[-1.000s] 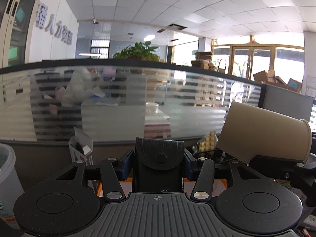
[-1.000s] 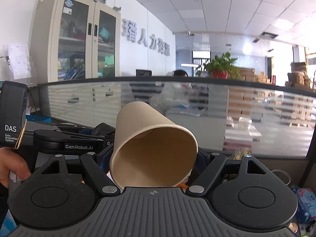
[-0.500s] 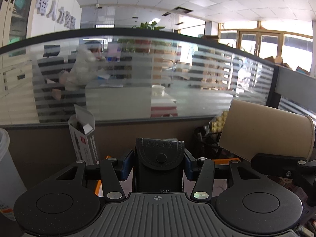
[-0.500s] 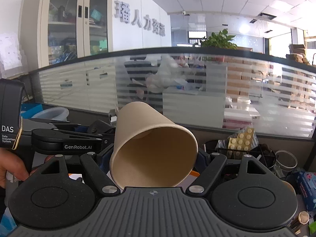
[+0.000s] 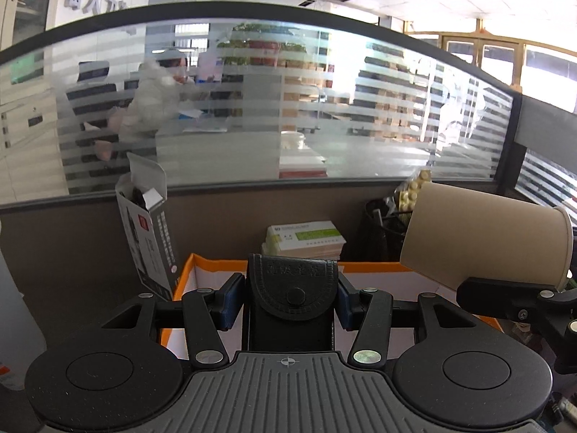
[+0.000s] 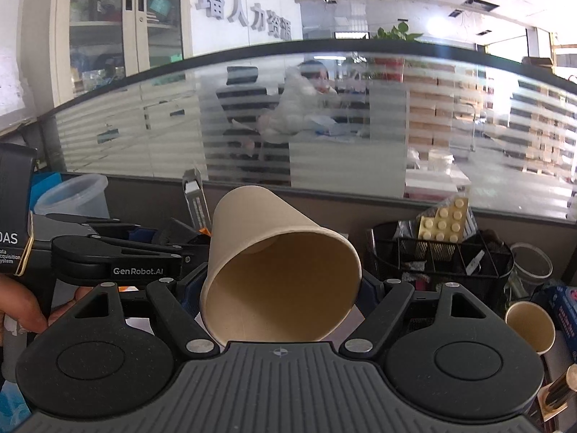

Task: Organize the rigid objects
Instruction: 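Carry the tan paper cup with the right gripper over the orange box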

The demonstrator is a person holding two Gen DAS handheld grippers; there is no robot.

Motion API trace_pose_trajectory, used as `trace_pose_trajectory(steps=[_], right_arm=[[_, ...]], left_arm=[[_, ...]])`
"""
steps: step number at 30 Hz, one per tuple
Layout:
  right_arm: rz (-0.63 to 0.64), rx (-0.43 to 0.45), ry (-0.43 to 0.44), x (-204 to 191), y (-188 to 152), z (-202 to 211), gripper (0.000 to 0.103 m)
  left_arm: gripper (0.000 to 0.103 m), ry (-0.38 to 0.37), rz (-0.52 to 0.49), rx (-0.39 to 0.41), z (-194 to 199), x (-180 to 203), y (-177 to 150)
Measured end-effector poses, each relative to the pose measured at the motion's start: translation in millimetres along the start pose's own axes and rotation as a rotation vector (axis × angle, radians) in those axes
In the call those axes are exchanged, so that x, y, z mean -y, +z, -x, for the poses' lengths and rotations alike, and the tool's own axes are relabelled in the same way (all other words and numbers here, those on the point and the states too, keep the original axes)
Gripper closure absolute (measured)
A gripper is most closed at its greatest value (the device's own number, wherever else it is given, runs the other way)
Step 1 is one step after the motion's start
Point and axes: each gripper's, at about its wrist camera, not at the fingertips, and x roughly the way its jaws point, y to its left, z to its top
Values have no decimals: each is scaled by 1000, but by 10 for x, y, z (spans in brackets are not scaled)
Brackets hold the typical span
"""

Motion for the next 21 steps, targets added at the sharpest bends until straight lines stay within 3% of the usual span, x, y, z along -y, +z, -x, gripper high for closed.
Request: trace_pose_trajectory(steps=[21], right_arm=[[-13, -123, -12, 52, -261, -427, 27]], left_arm=[[54, 18, 0, -90, -411, -80, -154]])
